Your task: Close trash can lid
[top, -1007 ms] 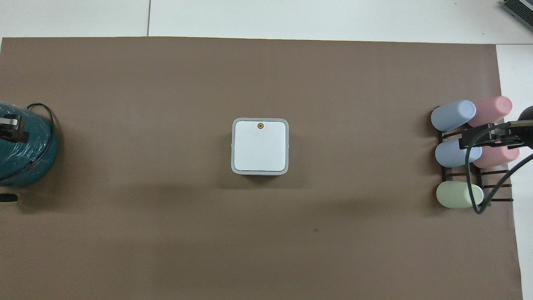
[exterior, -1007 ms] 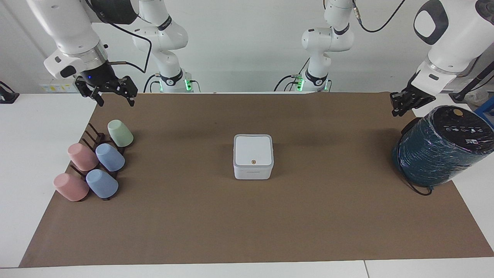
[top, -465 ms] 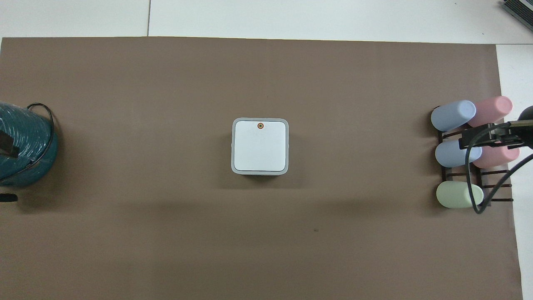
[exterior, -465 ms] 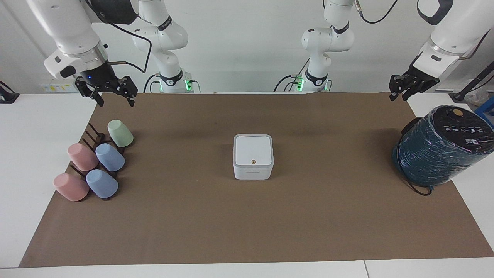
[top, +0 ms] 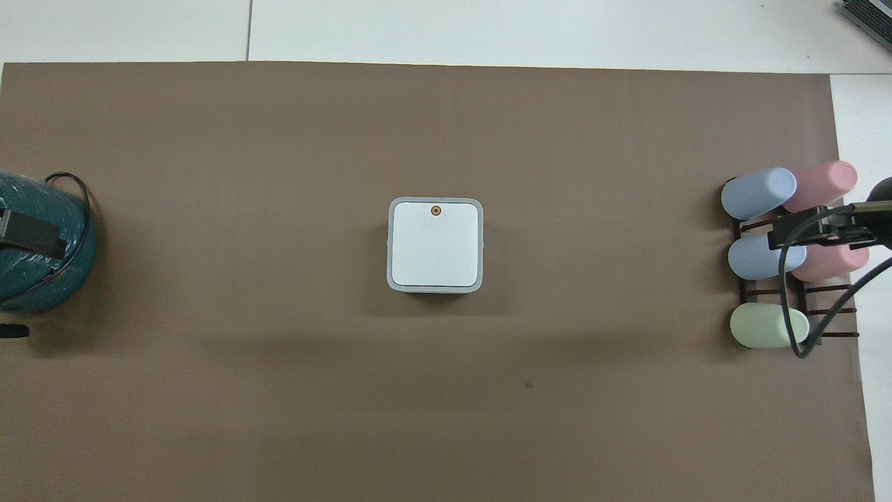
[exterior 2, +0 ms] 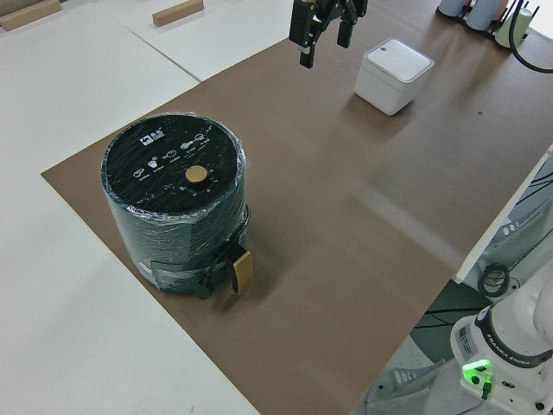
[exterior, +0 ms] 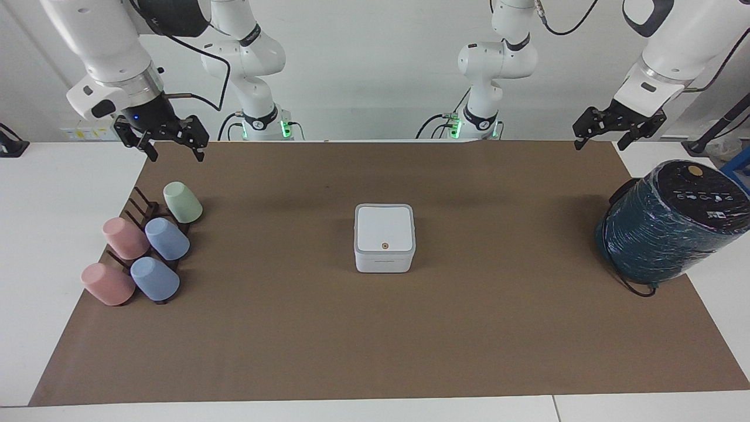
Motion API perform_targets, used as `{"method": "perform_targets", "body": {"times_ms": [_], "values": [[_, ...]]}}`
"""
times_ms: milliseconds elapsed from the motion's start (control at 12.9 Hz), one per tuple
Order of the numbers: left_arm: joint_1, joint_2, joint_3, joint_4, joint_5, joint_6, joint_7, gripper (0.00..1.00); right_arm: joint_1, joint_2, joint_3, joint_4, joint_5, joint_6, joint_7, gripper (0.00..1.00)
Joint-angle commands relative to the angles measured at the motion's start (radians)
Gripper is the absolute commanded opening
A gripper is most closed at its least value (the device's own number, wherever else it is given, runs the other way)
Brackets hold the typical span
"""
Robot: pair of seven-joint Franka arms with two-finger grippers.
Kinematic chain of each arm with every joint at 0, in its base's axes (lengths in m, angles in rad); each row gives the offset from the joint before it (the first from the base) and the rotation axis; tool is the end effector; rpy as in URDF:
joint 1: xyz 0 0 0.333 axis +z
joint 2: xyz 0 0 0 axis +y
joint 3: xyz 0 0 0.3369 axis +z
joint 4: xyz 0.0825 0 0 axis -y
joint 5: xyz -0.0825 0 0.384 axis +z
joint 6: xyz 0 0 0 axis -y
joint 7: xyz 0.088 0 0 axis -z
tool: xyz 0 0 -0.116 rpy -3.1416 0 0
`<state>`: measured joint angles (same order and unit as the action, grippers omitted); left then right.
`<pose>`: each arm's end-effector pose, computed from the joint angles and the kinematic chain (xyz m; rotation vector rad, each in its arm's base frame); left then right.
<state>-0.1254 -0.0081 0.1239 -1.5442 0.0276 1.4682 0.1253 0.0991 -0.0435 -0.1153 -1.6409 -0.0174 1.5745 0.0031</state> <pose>0.5406 0.0029 0.6446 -3.1114 0.1946 0.1083 0.5391 -0.0122 0.6273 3.1290 -0.0295 -0.0364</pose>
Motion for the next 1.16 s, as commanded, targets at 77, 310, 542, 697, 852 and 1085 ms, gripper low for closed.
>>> {"method": "perform_targets", "body": {"times_ms": [77,310,542,697,852,1085], "values": [[-0.031,-0.044,0.005,-0.08,0.026,0.064,-0.003,1.0,-0.004,-0.015,0.003,-0.008,0.016,-0.01,0.009,1.0],[-0.033,-0.094,0.007,-0.207,0.025,0.189,-0.007,1.0,-0.004,-0.015,0.003,-0.008,0.017,-0.01,0.009,1.0],[-0.037,-0.081,0.003,-0.22,0.025,0.231,-0.032,1.0,-0.004,-0.015,0.003,-0.008,0.017,-0.01,0.009,1.0],[-0.053,-0.079,-0.019,-0.22,0.022,0.231,-0.119,1.0,-0.004,-0.015,0.003,-0.008,0.017,-0.01,0.009,1.0],[-0.053,-0.079,-0.042,-0.218,0.014,0.231,-0.162,1.0,-0.004,-0.015,0.003,-0.008,0.017,-0.01,0.009,1.0],[-0.033,-0.076,-0.041,-0.224,-0.026,0.279,-0.165,1.0,-0.004,-0.015,0.003,-0.008,0.017,-0.01,0.009,1.0]]}}
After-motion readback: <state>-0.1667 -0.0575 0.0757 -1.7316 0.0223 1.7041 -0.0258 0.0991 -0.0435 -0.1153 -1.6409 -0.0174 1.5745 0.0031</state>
